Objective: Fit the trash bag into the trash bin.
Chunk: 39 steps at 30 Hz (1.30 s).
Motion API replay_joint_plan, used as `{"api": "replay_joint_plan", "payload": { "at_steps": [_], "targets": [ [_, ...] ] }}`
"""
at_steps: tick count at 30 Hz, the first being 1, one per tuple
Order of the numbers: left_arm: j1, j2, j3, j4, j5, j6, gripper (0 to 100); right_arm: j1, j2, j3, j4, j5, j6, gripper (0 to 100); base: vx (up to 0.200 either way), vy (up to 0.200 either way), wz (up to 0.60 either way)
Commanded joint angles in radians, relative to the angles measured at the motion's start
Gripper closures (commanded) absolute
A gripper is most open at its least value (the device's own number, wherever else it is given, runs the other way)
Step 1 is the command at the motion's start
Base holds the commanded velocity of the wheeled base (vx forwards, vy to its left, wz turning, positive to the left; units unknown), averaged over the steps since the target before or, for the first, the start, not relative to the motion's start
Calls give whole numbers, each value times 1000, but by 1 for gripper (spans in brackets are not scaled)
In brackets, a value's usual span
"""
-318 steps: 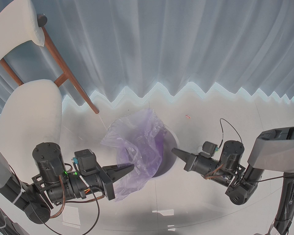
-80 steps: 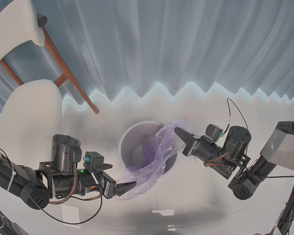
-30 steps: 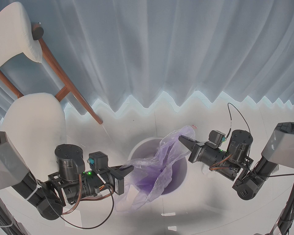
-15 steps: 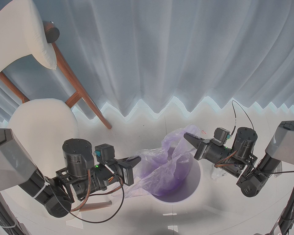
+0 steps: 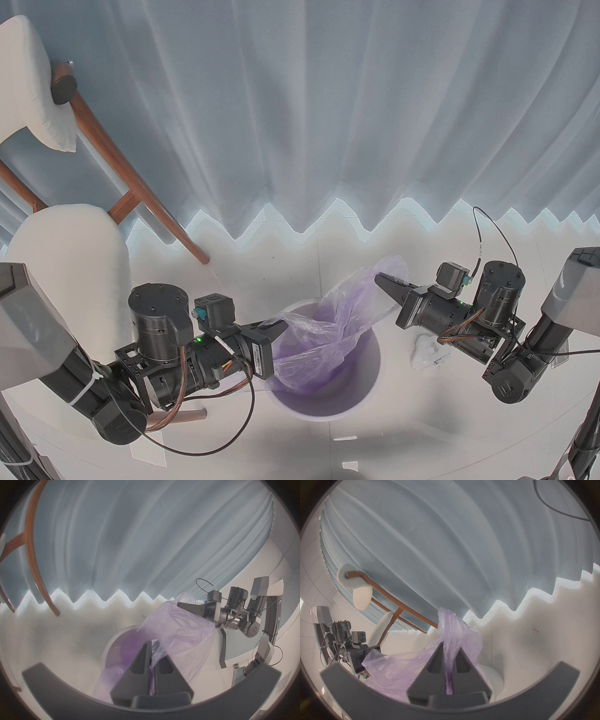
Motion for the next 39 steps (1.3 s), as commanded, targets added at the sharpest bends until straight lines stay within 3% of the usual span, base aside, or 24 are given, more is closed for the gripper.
{"api": "replay_joint_plan", "payload": {
  "at_steps": [1,5,13,22,32,39],
  "targets": [
    [4,-3,-13,0,18,-2,100,-1,-2,3,2,2,2,100,0,-200,0],
    [33,3,-67,7,121,0,100,-4,3,11,3,21,5,100,0,0,0],
    [73,19,-73,13,135,3,100,-23,30,11,2,28,3,100,0,0,0],
    [158,31,-111,136,184,9,100,-83,113,-11,-4,64,0,100,0,0,0],
    [190,114,-148,127,182,7,100,-116,184,-78,-12,64,3,100,0,0,0],
    [240,203,-195,119,178,3,100,-119,286,-141,-109,60,11,100,0,0,0]
  ]
}}
